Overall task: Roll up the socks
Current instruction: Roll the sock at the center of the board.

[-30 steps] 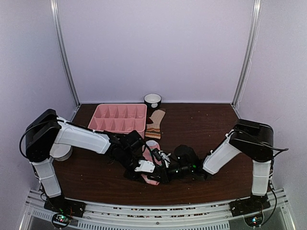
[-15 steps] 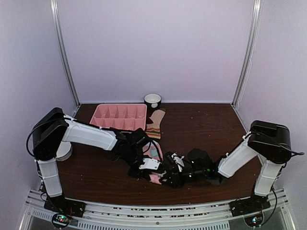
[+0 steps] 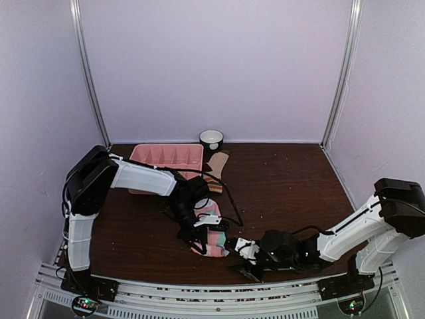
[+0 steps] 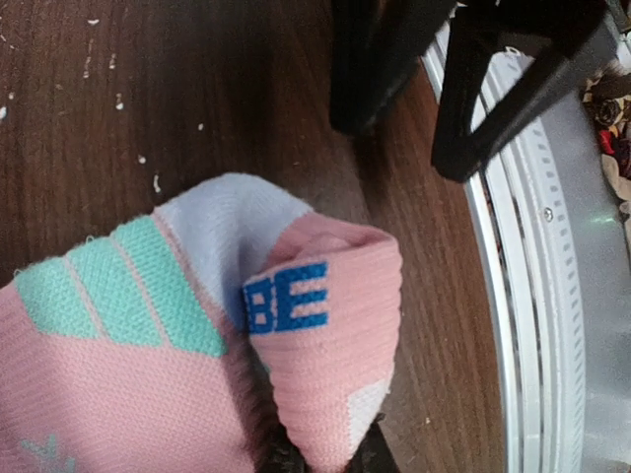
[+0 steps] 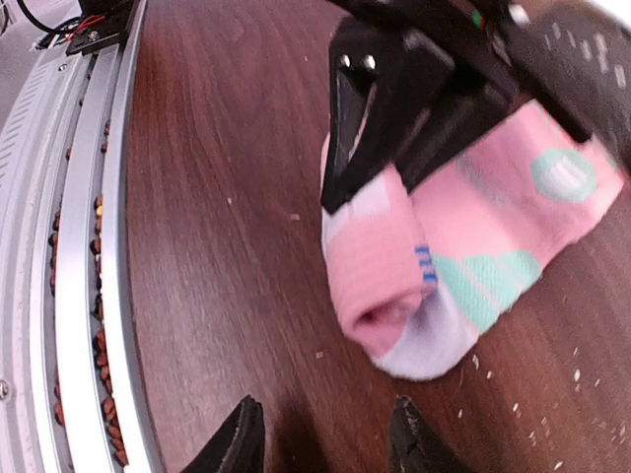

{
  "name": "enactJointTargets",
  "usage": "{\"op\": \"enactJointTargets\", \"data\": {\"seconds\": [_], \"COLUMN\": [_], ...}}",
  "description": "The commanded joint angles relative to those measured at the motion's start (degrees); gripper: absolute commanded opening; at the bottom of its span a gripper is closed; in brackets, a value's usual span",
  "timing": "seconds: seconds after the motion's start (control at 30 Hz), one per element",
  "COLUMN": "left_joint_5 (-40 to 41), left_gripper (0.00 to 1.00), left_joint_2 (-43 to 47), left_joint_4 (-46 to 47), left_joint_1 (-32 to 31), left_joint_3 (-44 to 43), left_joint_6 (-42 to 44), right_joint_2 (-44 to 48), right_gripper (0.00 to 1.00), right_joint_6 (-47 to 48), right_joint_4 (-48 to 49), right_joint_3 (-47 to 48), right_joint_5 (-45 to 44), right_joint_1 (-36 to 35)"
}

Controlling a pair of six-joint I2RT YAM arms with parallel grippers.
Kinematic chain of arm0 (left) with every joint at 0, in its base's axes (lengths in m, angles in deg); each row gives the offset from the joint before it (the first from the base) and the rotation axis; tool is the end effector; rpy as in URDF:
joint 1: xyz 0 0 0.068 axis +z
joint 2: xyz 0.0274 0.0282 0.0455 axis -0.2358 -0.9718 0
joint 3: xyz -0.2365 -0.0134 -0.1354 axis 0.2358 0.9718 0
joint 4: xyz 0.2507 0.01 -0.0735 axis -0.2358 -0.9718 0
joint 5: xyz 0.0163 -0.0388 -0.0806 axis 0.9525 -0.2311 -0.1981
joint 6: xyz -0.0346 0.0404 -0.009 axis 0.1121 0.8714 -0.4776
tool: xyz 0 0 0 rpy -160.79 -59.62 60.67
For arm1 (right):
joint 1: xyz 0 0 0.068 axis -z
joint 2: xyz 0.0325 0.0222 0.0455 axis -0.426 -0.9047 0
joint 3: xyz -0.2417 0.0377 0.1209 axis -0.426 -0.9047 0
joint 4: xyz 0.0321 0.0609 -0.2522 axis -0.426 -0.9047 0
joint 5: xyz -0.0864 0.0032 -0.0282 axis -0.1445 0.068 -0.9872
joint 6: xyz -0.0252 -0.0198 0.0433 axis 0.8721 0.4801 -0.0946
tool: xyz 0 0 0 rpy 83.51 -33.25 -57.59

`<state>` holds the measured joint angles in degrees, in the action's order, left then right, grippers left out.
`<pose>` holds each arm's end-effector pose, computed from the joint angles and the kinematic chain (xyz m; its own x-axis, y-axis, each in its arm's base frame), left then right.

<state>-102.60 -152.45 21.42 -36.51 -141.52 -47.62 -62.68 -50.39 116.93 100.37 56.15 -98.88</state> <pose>0.2251 -0.3066 0.1199 -0.1232 0.9001 -0.4179 0.8458 -0.1250 -0.5186 0.0735 0.2562 0.1178 -0.1805 -0.5391 -0.8227 -0.9650 0.2590 0.0420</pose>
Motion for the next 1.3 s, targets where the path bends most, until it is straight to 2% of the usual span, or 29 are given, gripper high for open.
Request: {"op": "enactJointTargets", "data": {"seconds": [0.0,0.23,0.5,0.67,0.7,0.83,0.87,0.9,0.93,1.0,1.13,1.2,1.27], "left_joint_5": [0.6,0.7,0.4,0.0,0.2,3.0,4.1,5.1,5.8,7.9,10.1,9.3,8.8], "left_gripper": [0.03,0.03,0.04,0.08,0.13,0.46,0.61,0.69,0.87,0.91,0.91,0.88,0.80], "left_joint_2": [-5.0,-7.1,-8.1,-8.0,-8.0,-4.7,-2.3,0.5,3.6,10.2,21.2,24.1,24.7], "left_joint_4": [-8.2,-11.0,-12.0,-12.6,-12.5,-8.3,-5.9,-2.6,0.4,6.7,16.4,18.9,19.7], "left_joint_1": [0.1,0.1,0.1,0.2,0.1,0.4,0.7,1.2,1.8,2.7,2.9,2.8,1.9], "left_joint_3": [-1.6,-3.8,-5.0,-5.4,-5.4,-2.9,-1.4,0.9,3.5,9.0,18.5,21.3,21.6], "left_joint_6": [-0.8,-0.4,0.6,1.3,1.2,-0.5,-1.6,-2.7,-3.2,-4.1,-2.9,-2.6,-2.2], "right_joint_2": [-0.8,-5.4,-11.6,-16.4,-16.5,-16.3,-16.1,-15.6,-15.1,-14.9,-16.1,-16.9,-17.9], "right_gripper": [0.45,0.47,0.47,0.41,0.38,0.18,0.13,0.09,0.07,0.05,0.05,0.05,0.05], "right_joint_6": [10.4,17.3,19.9,19.1,18.6,16.4,15.9,15.2,14.4,10.8,3.8,0.0,-4.3], "right_joint_4": [-5.6,-9.2,-10.2,-8.3,-7.9,-8.0,-8.1,-7.7,-6.8,-5.5,-4.7,-3.3,-2.1], "right_joint_3": [6.4,13.4,17.1,17.1,16.6,15.1,14.4,13.5,12.5,10.9,10.2,9.5,9.5], "right_joint_5": [-9.0,-6.6,-6.6,-6.9,-6.6,-4.5,-3.9,-3.2,-2.5,-0.7,4.2,6.5,9.7], "right_joint_1": [-2.7,-2.9,-2.2,-0.7,-0.6,-0.3,-0.2,-0.1,-0.1,0.4,2.2,3.6,5.0]}}
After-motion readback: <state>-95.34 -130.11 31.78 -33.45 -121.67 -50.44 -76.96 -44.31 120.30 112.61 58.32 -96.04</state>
